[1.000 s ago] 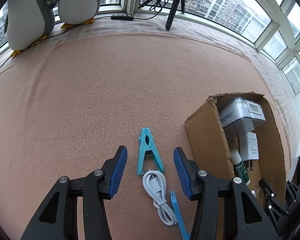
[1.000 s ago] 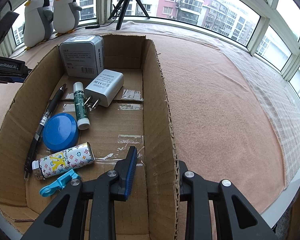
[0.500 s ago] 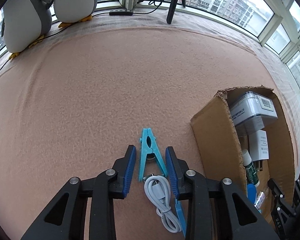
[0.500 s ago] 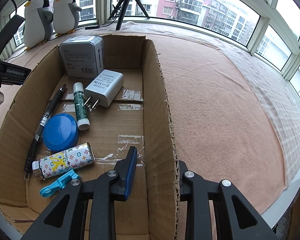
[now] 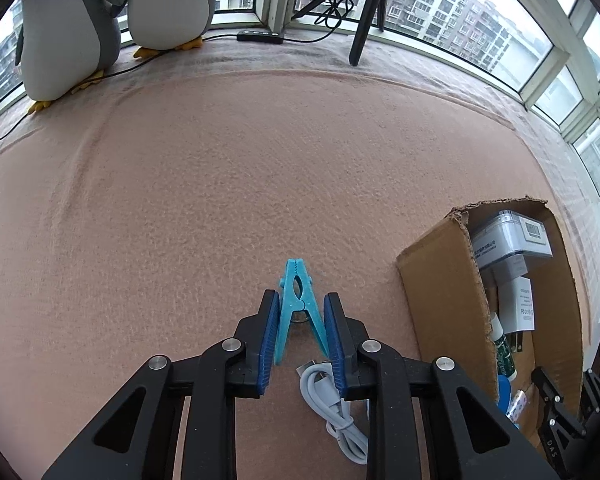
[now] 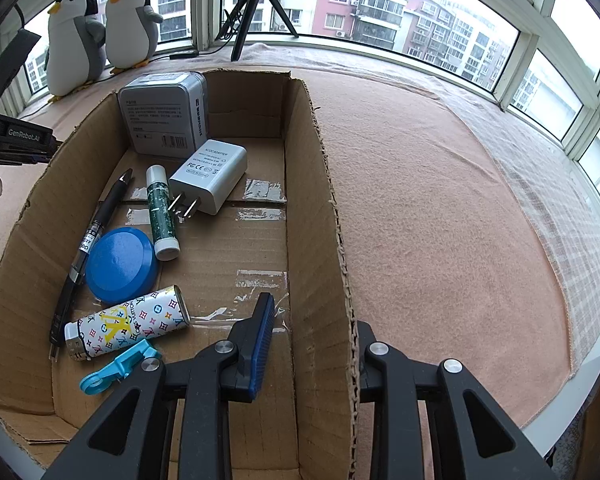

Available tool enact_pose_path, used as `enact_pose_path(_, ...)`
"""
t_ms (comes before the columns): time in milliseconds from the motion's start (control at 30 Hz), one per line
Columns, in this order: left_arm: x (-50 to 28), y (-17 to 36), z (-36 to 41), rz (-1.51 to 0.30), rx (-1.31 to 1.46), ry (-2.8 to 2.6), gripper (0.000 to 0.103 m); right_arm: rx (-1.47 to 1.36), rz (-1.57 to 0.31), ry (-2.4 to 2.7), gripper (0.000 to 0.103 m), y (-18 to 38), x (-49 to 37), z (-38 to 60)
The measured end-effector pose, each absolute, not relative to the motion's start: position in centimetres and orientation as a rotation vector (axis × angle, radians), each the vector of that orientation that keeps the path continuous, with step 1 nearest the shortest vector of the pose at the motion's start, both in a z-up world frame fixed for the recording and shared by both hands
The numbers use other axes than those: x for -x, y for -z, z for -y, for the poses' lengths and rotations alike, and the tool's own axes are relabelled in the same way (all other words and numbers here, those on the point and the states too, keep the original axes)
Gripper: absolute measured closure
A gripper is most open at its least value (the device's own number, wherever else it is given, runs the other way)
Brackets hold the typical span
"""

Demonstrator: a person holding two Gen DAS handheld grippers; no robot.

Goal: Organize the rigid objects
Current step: 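Carry the teal clip into the box and open the left tool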

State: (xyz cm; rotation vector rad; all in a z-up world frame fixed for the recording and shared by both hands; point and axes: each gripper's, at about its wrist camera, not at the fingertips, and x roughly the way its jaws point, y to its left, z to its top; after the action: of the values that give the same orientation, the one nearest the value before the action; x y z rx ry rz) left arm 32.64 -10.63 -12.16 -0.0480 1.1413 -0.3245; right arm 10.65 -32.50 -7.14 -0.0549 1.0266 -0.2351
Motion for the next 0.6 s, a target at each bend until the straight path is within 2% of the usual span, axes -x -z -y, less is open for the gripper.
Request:
enact_pose_path(333, -30.0, 7.6, 9.4, -1.049, 0.063, 0.391, 0.078, 0.054, -1.026, 0.235, 0.077, 7.2, -10.7, 32.5)
enact_pose_path(600, -25.2, 4.1, 11.5, -0.979, 0.009, 0.481, 0.078, 0.055, -1.026, 0.234, 0.077, 7.1, -10.7, 32.5)
